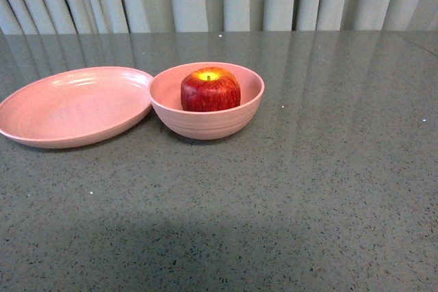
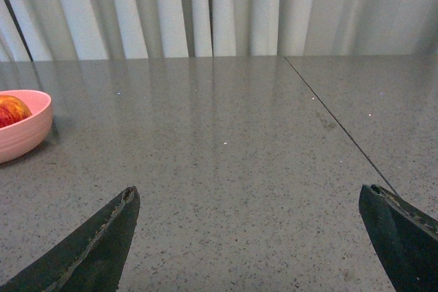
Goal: Move apple from plate to bowl
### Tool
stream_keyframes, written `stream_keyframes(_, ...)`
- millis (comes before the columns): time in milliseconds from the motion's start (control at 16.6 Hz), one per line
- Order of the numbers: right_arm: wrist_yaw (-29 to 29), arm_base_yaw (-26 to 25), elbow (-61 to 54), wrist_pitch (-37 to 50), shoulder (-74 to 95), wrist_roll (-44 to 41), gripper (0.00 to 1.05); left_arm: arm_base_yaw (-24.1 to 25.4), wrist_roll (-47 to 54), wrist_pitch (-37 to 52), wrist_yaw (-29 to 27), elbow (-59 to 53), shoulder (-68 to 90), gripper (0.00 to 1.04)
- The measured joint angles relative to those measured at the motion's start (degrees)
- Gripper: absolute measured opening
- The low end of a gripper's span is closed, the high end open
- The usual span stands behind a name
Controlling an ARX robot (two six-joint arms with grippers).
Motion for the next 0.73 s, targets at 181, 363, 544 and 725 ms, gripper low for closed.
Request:
stream_keyframes(181,0.0,0.0,0.0,0.0,0.0,0.0,0.98,0.0,0.0,-0.5,0.1,0.0,0.1,0.01)
stream_keyframes(363,0.0,0.0,0.0,0.1,0.0,0.0,0.98,0.0,0.0,-0.2,0.1,0.0,0.1,0.01)
stream_keyframes(544,0.0,0.0,0.0,0.1,0.0,0.0,0.98,0.0,0.0,-0.2,0.1,0.0,0.1,0.01)
stream_keyframes(725,0.0,0.0,0.0,0.0,0.0,0.0,0.98,0.0,0.0,-0.2,0.1,0.0,0.1,0.25)
